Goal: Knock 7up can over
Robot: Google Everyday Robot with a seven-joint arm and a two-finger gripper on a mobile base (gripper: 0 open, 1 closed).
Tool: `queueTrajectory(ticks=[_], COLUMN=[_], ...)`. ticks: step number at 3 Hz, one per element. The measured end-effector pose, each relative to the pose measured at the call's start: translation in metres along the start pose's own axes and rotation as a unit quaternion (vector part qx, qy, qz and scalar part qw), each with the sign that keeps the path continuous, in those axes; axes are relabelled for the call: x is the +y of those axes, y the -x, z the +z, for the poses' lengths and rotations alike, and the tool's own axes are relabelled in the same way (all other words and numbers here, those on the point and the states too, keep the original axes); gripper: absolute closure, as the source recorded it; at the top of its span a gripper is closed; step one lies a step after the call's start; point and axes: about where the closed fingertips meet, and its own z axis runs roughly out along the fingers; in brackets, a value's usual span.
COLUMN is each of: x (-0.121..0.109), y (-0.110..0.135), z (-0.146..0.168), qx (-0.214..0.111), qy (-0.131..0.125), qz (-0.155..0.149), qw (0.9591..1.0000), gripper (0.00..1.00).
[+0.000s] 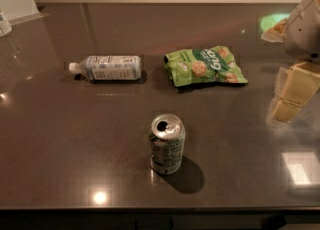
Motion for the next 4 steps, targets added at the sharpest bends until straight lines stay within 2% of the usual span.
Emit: queueTrajectory(ticks=[1,2,3,4], x=[0.012,0.03,0.052,0.083], y=[0.022,0.049,0.077,0.107], z=[0.02,0.041,0.057,0.074], qx=[-0.046,-0.1,-0.155,-0.214], qy=[0.025,0.06,0.107,0.166], qz=[-0.025,-0.049,-0.076,-0.103], qw=[0.9983,0.9919,0.9793,0.9571], gripper=[0.0,0.0,0.0,0.0])
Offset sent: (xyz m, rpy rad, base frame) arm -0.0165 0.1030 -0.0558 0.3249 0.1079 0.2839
